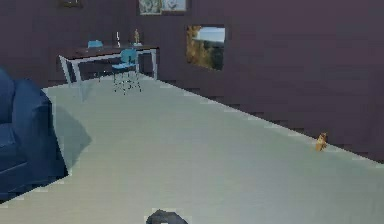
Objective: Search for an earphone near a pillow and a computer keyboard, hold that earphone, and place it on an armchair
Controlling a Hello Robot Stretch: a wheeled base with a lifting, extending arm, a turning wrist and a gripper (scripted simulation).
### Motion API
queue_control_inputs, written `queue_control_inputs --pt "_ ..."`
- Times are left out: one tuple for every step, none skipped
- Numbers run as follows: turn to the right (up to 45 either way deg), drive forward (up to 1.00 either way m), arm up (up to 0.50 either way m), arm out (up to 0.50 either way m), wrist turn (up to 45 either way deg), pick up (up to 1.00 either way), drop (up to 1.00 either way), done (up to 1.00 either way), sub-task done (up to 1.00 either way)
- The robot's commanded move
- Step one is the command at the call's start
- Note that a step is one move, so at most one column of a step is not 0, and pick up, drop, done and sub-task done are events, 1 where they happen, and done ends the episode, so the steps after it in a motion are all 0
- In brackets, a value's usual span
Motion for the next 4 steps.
queue_control_inputs --pt "-45.0 0.0 0.0 0.0 0.0 0.0 0.0 0.0 0.0" --pt "-36.0 0.0 0.0 0.0 0.0 0.0 0.0 0.0 0.0" --pt "0.0 0.35 0.0 0.0 0.0 0.0 0.0 0.0 0.0" --pt "-24.0 0.0 0.0 0.0 0.0 0.0 0.0 0.0 0.0"
